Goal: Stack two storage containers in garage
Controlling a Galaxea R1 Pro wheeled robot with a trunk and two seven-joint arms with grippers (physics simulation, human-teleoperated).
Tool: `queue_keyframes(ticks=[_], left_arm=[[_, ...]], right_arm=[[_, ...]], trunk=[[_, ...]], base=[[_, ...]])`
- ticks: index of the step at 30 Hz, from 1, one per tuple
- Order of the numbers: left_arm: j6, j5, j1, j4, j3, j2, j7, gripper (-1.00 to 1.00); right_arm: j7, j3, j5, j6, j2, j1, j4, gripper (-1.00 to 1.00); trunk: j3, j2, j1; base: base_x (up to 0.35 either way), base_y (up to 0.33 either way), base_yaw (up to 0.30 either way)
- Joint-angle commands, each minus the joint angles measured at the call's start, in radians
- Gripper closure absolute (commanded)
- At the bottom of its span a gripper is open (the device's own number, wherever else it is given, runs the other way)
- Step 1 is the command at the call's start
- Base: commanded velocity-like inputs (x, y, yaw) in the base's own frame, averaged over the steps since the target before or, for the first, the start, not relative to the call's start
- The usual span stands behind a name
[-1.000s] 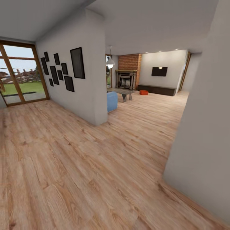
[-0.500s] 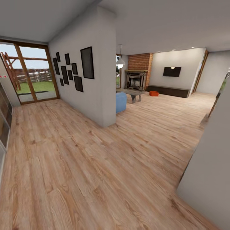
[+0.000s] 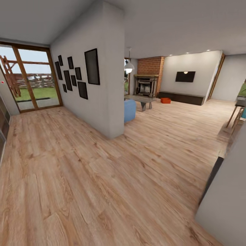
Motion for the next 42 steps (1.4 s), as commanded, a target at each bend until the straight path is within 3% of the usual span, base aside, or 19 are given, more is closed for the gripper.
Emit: queue_keyframes(ticks=[1,42], left_arm=[[0.004,0.010,-0.001,0.000,-0.008,0.000,-0.003,-1.00],[0.004,0.010,-0.001,0.000,-0.008,0.000,-0.003,-1.00]], right_arm=[[0.000,0.008,-0.009,-0.005,0.001,-0.001,0.003,-1.00],[0.000,0.008,-0.009,-0.005,0.001,-0.002,0.003,-1.00]], trunk=[[-0.001,0.000,0.001],[-0.001,0.000,0.001]], base=[[0.322,0.000,0.000],[0.322,0.000,0.000]])
